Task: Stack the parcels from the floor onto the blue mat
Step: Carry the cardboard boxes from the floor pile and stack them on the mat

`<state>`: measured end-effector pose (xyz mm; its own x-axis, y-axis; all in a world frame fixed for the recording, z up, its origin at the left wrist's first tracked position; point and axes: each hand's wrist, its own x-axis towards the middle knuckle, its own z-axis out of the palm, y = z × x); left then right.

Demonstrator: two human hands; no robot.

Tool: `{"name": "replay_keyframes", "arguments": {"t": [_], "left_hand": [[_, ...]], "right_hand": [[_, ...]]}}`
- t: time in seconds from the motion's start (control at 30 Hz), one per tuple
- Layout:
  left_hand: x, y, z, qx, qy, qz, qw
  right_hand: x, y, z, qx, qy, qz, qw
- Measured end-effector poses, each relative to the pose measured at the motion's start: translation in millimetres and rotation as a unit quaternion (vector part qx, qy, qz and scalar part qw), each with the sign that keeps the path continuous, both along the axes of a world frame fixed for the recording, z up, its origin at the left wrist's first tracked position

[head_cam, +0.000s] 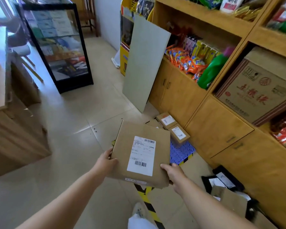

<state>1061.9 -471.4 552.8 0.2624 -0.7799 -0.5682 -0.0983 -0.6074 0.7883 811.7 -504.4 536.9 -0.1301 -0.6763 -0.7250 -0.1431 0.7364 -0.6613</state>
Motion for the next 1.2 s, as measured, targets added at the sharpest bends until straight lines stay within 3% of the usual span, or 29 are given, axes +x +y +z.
{"name": "replay_keyframes", "arguments": {"t": [0.67, 1.2], "left_hand": [[52.2, -341.8, 4.4, 0.048, -0.055, -0.084, 0.994], [41.4, -593.2, -37.0, 0.051, -0.038, -0.275, 0.959]], "right_hand": [[49.4, -305.5, -23.9, 0.036, -0.009, -0.007, 0.999], [57.7, -447.0, -47.5, 0.058, -0.024, -0.201, 0.978]]}}
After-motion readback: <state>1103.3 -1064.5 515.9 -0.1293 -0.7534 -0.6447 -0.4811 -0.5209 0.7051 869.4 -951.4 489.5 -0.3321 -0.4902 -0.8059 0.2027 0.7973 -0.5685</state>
